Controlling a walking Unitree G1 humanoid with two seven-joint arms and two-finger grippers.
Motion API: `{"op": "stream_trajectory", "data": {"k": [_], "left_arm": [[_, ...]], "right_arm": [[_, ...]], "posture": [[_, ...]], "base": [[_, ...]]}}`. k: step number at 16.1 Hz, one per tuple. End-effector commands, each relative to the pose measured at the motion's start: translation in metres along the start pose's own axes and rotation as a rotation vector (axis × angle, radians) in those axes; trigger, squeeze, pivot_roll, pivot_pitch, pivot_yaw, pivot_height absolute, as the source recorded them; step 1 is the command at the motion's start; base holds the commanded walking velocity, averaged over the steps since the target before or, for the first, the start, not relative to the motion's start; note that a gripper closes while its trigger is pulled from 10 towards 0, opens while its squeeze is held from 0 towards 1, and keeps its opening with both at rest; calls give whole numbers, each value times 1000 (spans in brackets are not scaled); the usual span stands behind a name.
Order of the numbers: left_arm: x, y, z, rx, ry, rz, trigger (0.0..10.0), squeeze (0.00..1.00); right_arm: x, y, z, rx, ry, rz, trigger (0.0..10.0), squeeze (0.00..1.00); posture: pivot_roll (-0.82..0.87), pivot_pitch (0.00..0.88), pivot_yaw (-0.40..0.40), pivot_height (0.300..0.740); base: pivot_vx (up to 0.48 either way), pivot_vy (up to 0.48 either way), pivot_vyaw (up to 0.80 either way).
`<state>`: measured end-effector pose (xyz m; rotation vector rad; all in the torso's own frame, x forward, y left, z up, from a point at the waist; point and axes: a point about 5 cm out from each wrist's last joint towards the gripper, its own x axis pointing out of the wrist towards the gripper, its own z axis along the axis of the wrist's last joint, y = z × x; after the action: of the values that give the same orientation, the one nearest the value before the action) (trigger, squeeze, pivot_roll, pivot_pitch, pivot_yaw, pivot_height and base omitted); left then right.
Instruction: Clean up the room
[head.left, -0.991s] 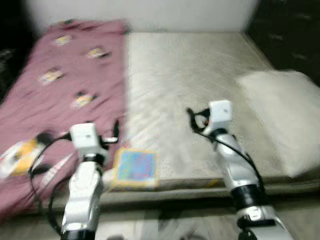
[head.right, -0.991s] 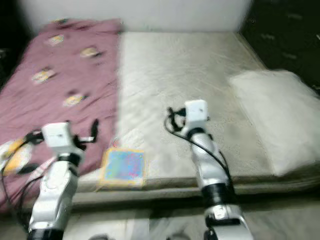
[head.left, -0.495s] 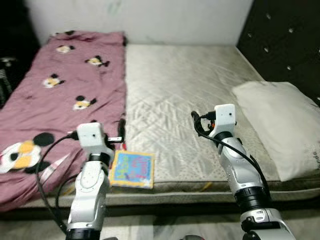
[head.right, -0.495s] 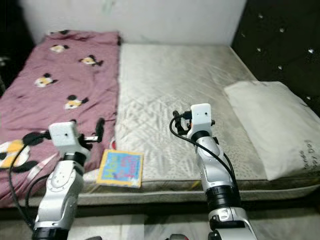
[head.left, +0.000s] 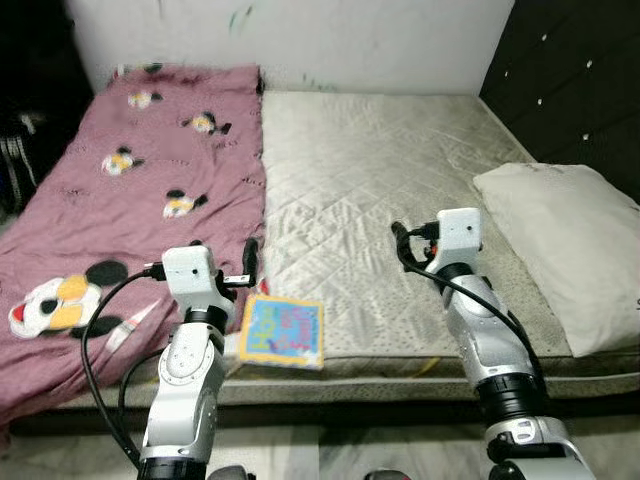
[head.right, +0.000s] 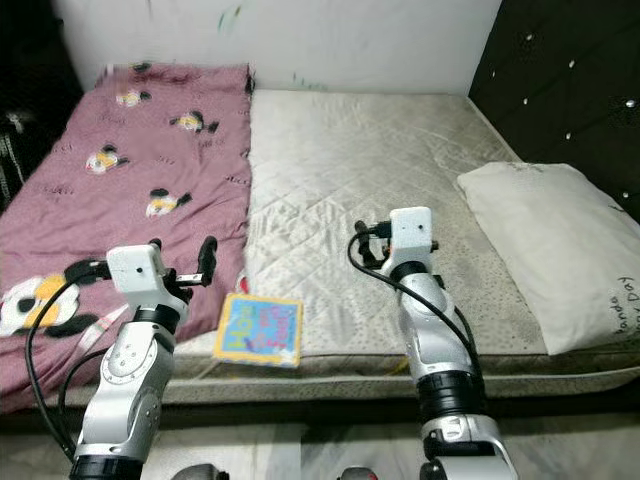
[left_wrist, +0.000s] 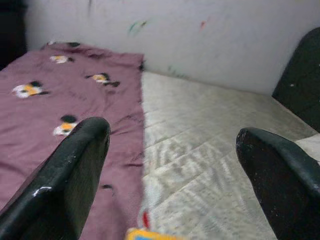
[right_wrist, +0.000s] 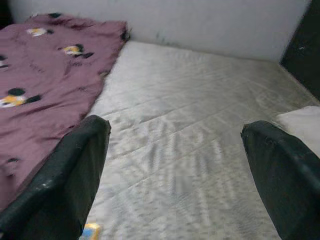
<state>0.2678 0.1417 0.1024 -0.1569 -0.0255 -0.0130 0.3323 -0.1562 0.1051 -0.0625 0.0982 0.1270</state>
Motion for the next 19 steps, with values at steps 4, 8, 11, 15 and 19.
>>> {"op": "stream_trajectory", "data": {"k": [4, 8, 11, 15, 19], "left_arm": [[1, 0, 3, 4, -22, -6, 10000, 0], [-1, -1, 6, -11, -34, -32, 10000, 0], [-1, -1, 6, -19, -37, -41, 10000, 0], [-1, -2, 6, -18, -40, -51, 10000, 0], [-1, -1, 6, -17, -37, -51, 10000, 0]], "right_arm": [[1, -1, 0, -7, 8, -1, 10000, 0], [1, 0, 0, -10, 10, 0, 10000, 0], [1, 0, 0, -14, 13, 0, 10000, 0], [1, 0, -1, -17, 16, -1, 10000, 0], [1, 0, -1, -19, 16, -2, 10000, 0]], "posture": [[-73, 15, -24, 740], [-74, 15, -25, 740], [-76, 15, -23, 740], [-76, 15, -24, 740], [-76, 15, -23, 740]], "base": [[0, 240, 0], [0, 0, 0], [0, 0, 0], [338, 0, 0], [427, 0, 0]]}}
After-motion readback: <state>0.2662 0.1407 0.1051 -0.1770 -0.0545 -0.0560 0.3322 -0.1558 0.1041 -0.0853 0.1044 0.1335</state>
